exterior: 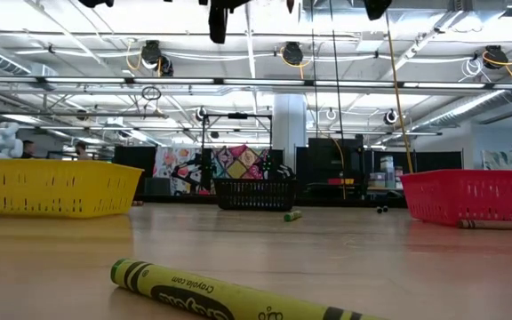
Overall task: Sort crayons
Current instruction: Put the brown crayon into the red bin
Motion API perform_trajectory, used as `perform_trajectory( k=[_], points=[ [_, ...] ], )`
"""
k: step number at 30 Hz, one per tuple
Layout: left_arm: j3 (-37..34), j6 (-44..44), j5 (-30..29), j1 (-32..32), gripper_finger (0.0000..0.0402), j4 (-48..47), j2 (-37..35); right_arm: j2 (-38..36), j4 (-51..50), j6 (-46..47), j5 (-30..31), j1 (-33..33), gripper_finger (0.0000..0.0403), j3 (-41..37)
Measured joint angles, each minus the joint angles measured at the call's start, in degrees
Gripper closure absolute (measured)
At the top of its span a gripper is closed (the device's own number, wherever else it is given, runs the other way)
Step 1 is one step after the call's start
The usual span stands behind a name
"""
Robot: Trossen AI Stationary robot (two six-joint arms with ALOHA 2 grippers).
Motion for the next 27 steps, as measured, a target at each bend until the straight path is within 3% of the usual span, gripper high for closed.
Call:
perform_trajectory(
  k=[10, 27],
  points=[
    [0.02, 2.59, 2.71, 1.05, 0.0402, 1.51, 0.0, 5.65, 10.58, -0.5, 1.18, -0.15, 0.0275, 0.0],
    [0.02, 4.38, 4.05, 1.95, 0.0401, 1.56, 0.01, 10.38, 15.65, 2.27, 1.27, -2.46, 0.0278, 0.0]
  ],
)
